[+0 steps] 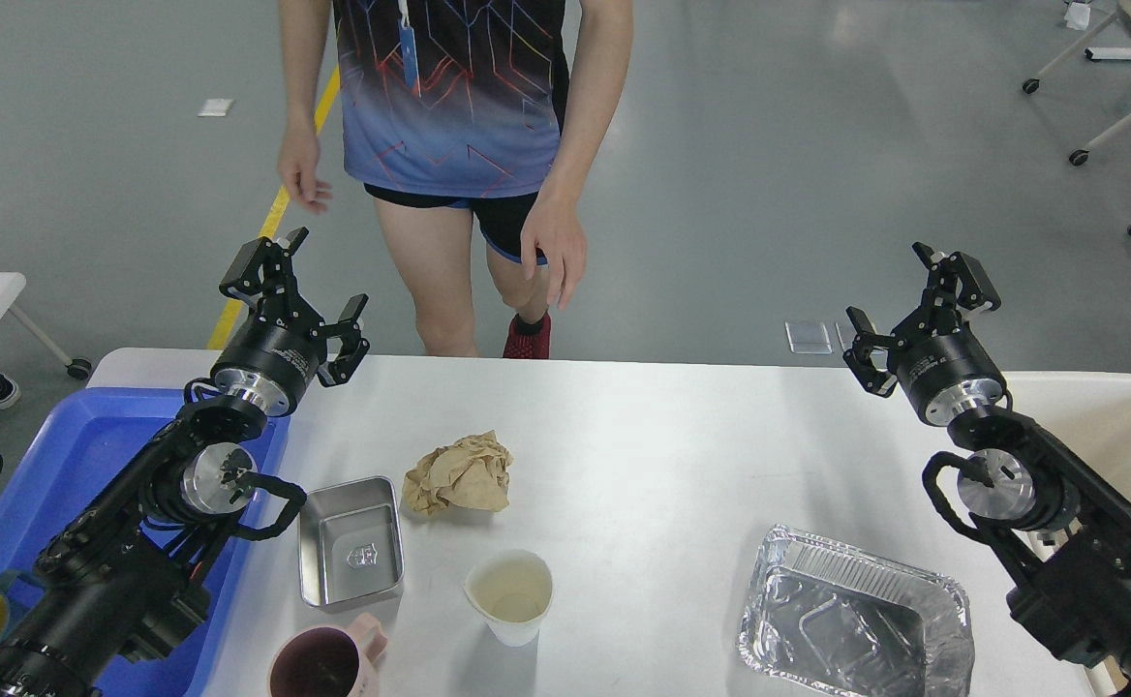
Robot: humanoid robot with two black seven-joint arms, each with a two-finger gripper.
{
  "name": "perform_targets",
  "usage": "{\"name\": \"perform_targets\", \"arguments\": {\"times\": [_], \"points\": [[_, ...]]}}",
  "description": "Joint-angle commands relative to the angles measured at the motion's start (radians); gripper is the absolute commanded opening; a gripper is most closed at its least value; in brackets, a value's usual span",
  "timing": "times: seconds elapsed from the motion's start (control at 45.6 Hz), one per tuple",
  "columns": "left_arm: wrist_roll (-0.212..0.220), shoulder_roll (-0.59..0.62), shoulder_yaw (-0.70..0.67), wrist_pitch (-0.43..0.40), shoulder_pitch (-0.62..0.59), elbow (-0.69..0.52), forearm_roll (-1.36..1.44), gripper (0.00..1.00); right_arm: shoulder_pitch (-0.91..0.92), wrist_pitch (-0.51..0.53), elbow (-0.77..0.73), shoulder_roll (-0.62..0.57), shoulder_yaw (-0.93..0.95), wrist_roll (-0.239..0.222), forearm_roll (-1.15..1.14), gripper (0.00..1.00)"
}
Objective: Tidy desktop
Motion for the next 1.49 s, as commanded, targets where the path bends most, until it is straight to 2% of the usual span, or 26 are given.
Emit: {"name": "perform_targets", "arguments": {"times": [0.0, 0.438, 0.57, 0.767, 0.877, 0.987, 1.162, 1.293, 1.469], "points": [[-0.006, -0.001, 0.000, 0.000, 0.001, 0.000, 0.003, 0.97, 0.000, 0.000, 0.000, 0.000, -0.001, 0.000, 0.000, 1.00], [-0.009, 0.004, 0.000, -0.016, 0.012, -0.009, -0.005, 0.97, 0.000, 0.000, 0.000, 0.001, -0.001, 0.000, 0.000, 1.00], [0.003, 0.038, 0.025, -0.010, 0.016, -0.035, -0.005, 0.97, 0.000, 0.001, 0.000, 0.000, -0.001, 0.000, 0.000, 1.00], [-0.011, 0.223, 0.045, 0.074, 0.056, -0.169, -0.005, 0.97, 0.000, 0.001, -0.003, -0.003, -0.001, 0.000, 0.000, 1.00], [-0.009, 0.303, 0.054, 0.076, 0.107, -0.204, -0.005, 0.97, 0.000, 0.001, -0.005, 0.000, -0.002, 0.000, 0.000, 1.00], [0.005, 0.384, 0.072, 0.074, 0.169, -0.310, -0.005, 0.97, 0.000, 0.001, -0.008, 0.000, -0.002, 0.000, 0.000, 1.00], [0.048, 0.614, 0.204, 0.069, 0.191, -0.446, -0.005, 0.97, 0.000, 0.001, -0.006, 0.000, -0.004, 0.000, 0.000, 1.00], [0.104, 0.840, 0.330, 0.068, 0.191, -0.561, -0.008, 0.97, -0.006, 0.003, -0.006, 0.000, -0.004, 0.000, 0.000, 1.00], [0.130, 1.122, 0.474, 0.022, 0.186, -0.695, -0.022, 0.97, -0.008, 0.003, -0.006, 0.000, -0.002, 0.002, 0.000, 1.00]]}}
